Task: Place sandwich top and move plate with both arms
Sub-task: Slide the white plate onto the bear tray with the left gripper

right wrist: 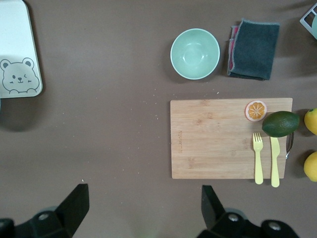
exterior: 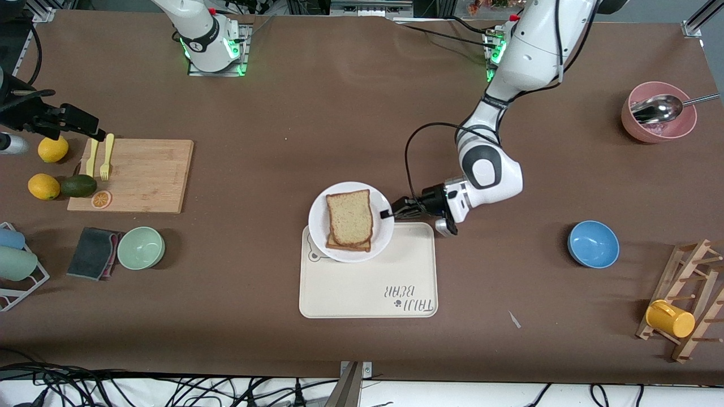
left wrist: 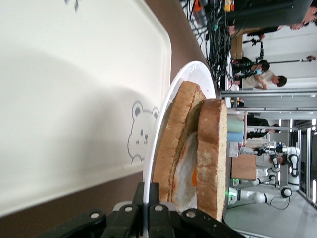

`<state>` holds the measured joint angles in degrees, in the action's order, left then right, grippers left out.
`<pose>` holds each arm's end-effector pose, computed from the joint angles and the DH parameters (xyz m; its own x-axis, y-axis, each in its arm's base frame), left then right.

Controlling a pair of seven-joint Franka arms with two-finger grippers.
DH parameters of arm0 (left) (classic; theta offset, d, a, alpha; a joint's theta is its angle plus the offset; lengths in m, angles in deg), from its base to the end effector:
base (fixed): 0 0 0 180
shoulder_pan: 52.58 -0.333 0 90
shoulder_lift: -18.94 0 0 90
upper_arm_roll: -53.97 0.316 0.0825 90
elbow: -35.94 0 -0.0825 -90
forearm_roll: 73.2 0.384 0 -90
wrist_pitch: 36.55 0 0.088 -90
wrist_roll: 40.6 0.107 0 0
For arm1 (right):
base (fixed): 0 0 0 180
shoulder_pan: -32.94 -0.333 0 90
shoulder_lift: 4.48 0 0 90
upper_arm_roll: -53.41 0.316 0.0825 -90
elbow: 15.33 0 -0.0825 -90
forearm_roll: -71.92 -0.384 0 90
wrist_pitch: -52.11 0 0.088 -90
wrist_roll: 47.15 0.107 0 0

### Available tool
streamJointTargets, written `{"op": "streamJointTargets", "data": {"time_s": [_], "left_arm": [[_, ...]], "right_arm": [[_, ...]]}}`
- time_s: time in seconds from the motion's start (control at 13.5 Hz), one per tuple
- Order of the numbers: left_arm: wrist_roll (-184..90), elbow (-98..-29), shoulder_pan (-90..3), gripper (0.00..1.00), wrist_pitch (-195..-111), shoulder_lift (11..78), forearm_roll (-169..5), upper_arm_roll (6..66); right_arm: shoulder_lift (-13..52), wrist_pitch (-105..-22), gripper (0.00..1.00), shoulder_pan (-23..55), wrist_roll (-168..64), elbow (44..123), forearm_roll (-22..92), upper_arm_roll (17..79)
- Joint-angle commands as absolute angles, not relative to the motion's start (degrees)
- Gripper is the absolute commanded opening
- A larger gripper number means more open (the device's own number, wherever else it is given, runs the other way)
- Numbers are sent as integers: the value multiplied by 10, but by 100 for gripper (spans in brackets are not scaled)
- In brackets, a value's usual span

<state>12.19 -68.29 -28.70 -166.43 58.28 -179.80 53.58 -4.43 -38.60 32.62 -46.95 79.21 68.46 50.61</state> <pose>0.5783 -0.2875 0.1601 0.9757 0.2187 0.0115 0.0733 -0.3756 0.9239 0.5525 -0.0175 0.5879 0.9966 -0.0474 -0.0679 -0.0515 -0.9969 -0.0599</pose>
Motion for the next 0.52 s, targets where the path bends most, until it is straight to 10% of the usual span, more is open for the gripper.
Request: {"op": "streamJointTargets", "data": {"time_s": [0.0, 0.44], "left_arm": [[97, -643, -308, 0, -1667, 602, -1806, 532], [84, -555, -319, 0, -1747, 674, -1807, 533]], "right_arm": [[-55, -381, 100, 325, -473, 797, 684, 504], [-55, -381, 100, 325, -473, 797, 684, 504]]}}
